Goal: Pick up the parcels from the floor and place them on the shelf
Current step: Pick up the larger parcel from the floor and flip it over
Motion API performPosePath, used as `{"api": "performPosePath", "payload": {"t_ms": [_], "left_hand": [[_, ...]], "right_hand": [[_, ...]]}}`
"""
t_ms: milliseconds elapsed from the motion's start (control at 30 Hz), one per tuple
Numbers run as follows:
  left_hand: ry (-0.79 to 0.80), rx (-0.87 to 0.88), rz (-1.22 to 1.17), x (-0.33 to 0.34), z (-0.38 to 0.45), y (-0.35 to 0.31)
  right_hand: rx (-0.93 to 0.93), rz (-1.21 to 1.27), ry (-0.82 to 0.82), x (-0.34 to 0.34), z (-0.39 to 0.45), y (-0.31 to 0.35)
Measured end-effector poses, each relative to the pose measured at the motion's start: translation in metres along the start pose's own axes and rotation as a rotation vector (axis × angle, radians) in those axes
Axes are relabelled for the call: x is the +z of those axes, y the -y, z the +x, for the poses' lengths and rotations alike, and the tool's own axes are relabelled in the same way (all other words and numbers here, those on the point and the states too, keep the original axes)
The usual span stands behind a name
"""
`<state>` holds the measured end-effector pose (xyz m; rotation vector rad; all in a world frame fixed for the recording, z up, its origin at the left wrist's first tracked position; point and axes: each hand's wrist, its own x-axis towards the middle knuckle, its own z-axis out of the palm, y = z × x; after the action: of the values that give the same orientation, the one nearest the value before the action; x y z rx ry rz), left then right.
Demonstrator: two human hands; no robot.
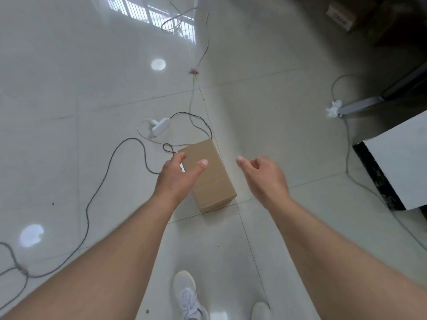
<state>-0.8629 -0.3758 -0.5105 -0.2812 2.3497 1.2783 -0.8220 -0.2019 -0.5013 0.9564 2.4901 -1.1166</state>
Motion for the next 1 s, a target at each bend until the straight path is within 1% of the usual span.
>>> {"api": "performPosePath", "payload": {"t_ms": [167, 267, 467, 600, 767, 1000], "left_hand": [[0.073, -0.001, 0.044, -0.004, 0.046, 0.007], [0.107, -0.013, 0.056, 0.004, 0.069, 0.014], [0.096, -0.106, 0.016, 0.014, 0.113, 0.044], [0.097, -0.171, -0.013, 0.033, 0.158, 0.081], [0.106, -0.257, -0.011, 0.072, 0.214, 0.147], [0.055, -0.299, -0.013, 0.123, 0.29, 0.223]], "right_hand": [[0.074, 0.035, -0.015, 0.028, 0.031, 0.011], [0.123, 0.056, -0.002, 0.046, 0.051, 0.005], [0.174, 0.071, 0.032, 0.082, 0.105, -0.007], [0.19, 0.064, 0.057, 0.121, 0.15, -0.029], [0.216, 0.057, 0.095, 0.183, 0.204, -0.069], [0.182, -0.006, 0.111, 0.257, 0.271, -0.117]]}}
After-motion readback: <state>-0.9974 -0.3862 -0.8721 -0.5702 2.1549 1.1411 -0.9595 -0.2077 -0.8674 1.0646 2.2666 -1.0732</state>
